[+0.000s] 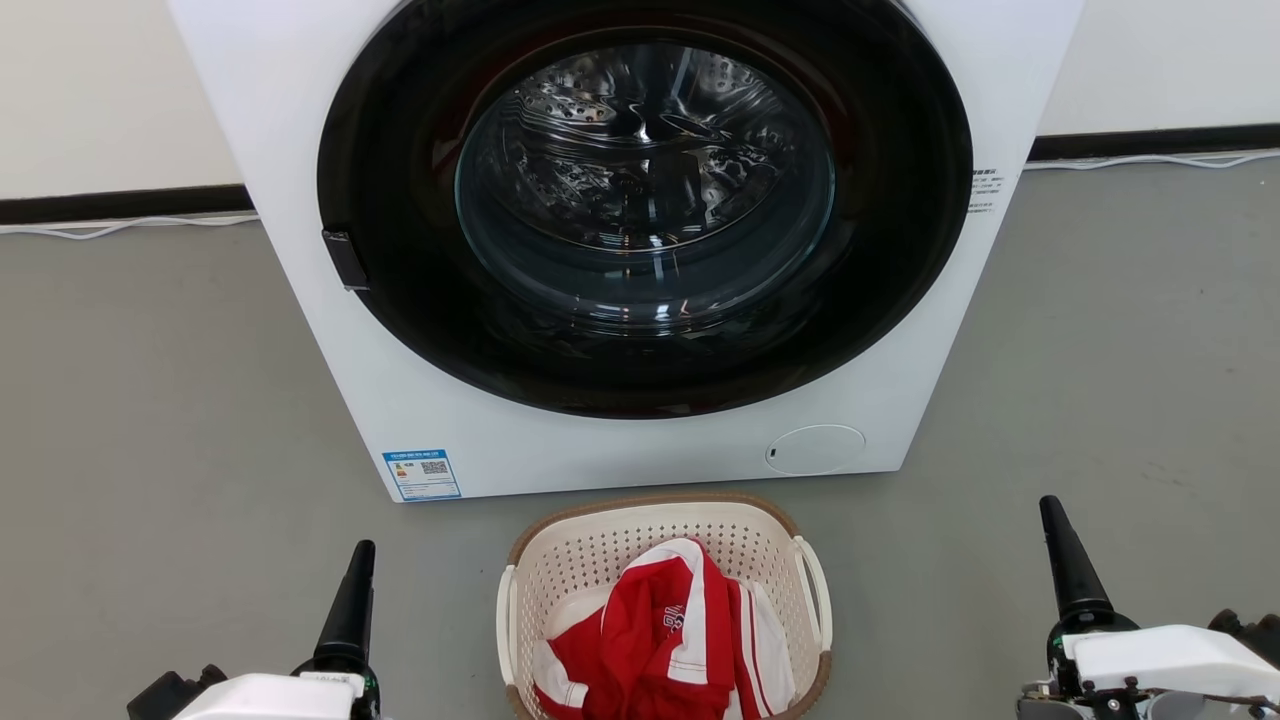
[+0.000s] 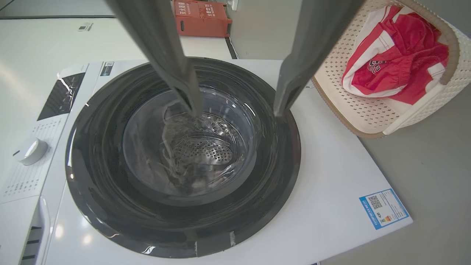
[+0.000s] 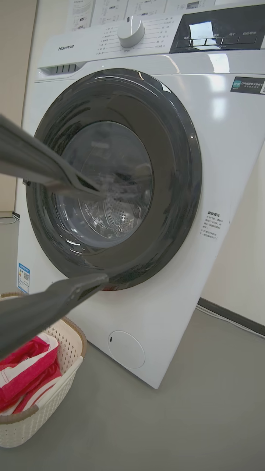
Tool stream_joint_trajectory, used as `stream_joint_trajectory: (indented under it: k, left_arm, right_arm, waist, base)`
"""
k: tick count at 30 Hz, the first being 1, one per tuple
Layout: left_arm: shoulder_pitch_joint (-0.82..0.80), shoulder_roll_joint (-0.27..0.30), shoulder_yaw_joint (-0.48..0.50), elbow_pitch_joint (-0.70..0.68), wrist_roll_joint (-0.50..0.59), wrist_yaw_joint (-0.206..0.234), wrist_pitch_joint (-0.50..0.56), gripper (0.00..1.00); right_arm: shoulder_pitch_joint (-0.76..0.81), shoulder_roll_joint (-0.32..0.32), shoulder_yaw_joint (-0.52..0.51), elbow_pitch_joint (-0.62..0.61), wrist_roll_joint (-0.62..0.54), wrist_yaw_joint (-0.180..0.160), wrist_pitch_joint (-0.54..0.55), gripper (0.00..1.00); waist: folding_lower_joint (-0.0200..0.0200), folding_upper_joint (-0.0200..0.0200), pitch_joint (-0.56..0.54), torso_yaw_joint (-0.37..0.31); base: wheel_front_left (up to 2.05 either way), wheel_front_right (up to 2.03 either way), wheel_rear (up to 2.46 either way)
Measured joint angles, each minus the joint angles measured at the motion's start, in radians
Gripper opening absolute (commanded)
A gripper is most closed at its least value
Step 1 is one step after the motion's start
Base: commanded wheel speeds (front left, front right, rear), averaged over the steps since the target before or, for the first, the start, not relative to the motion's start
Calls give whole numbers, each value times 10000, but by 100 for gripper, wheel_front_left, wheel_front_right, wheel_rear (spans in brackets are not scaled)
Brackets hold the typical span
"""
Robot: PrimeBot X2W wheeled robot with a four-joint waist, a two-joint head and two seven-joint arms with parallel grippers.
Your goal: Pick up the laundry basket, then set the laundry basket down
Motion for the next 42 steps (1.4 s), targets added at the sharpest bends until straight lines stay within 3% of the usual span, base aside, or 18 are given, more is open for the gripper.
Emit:
stream_joint_trajectory:
  k: [20,42]
  left_arm:
    - [3,15,-272,-201,2661,253,-537,100]
    - [54,38,-405,-199,7143,566,-1183,100]
  right_arm:
    - [42,-353,311,-437,-3241,8,-579,100]
    - [181,-813,727,-443,-6562,10,-1235,100]
  waist:
    - [-1,0,84,-15]
    - [-1,0,53,-47]
  base:
    - [0,0,0]
    - [0,0,0]
